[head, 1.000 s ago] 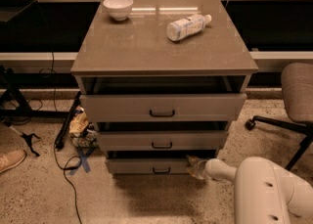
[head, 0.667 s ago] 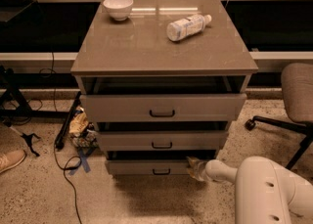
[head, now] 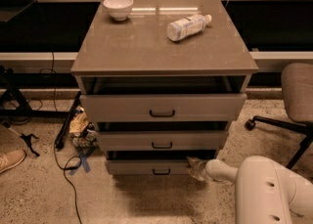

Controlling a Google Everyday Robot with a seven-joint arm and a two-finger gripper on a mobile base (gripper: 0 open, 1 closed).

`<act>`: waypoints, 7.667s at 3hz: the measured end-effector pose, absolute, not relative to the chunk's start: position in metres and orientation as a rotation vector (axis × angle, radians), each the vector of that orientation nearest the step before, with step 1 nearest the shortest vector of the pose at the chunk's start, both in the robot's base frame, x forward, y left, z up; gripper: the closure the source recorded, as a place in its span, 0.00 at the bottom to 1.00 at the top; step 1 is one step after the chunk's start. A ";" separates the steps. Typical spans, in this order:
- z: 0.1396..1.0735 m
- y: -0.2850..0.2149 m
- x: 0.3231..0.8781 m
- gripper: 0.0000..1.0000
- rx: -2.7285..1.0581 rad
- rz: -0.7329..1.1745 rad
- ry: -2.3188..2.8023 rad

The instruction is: Open bottom drawer

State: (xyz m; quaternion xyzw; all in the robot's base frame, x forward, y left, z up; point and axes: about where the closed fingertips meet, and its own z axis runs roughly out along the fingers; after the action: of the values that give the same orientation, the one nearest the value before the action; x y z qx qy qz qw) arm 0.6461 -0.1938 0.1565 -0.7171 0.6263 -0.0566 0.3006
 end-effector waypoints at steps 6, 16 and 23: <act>0.165 -0.176 0.662 0.00 -1.959 -0.173 1.635; 0.167 -0.235 0.569 0.58 -1.812 -0.036 2.129; 0.151 -0.199 0.558 0.00 -2.057 0.084 1.977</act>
Offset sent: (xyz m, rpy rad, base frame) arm 0.0000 0.0000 0.0006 0.0000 0.0000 0.0000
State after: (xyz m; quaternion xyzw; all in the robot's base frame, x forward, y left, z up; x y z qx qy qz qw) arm 0.5581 -0.1994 0.1506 -0.7132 0.6855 0.0293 0.1433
